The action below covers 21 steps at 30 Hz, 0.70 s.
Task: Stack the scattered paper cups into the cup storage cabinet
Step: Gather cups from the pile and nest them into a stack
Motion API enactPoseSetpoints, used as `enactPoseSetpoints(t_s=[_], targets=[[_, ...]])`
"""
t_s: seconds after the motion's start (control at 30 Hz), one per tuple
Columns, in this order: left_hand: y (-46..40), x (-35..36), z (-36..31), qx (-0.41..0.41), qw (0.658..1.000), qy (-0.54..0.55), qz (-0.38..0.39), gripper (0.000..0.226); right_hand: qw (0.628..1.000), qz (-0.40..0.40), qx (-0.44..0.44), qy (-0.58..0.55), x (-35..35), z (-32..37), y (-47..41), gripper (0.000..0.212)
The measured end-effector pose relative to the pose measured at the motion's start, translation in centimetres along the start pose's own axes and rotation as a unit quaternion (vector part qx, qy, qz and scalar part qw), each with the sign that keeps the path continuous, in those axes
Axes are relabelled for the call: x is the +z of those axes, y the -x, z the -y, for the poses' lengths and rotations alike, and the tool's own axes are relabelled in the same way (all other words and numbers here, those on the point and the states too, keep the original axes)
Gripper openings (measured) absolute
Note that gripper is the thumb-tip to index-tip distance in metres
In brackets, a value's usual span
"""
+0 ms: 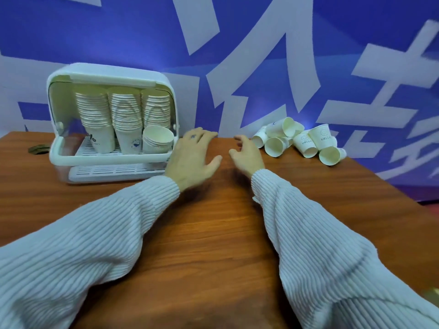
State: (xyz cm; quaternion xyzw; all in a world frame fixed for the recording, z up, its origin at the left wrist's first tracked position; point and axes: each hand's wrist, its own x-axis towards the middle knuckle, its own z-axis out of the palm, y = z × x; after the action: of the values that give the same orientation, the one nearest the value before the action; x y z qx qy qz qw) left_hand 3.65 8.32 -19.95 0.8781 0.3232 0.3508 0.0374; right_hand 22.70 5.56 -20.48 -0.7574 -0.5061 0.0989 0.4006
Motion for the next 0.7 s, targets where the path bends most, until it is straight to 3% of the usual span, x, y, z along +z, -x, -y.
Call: enactPoseSetpoints(t_s=[0.33, 0.57, 0.7], targets=[[-2.0, 4.7, -1.6, 0.052, 0.999, -0.012, 0.002, 0.054, 0.976, -0.175, 0.072, 0.108, -6.0, -8.7, -4.3, 0.032], [-2.3, 7.0, -1.6, 0.007, 0.998, 0.045, 0.039, 0.054, 0.953, -0.05, 0.184, 0.236, -6.1, -12.1, -7.3, 0.041], [-2.5, 7.1, -1.6, 0.0, 0.998, 0.047, 0.047, 0.054, 0.935, -0.155, 0.135, 0.288, -6.0, -12.0, -6.3, 0.033]])
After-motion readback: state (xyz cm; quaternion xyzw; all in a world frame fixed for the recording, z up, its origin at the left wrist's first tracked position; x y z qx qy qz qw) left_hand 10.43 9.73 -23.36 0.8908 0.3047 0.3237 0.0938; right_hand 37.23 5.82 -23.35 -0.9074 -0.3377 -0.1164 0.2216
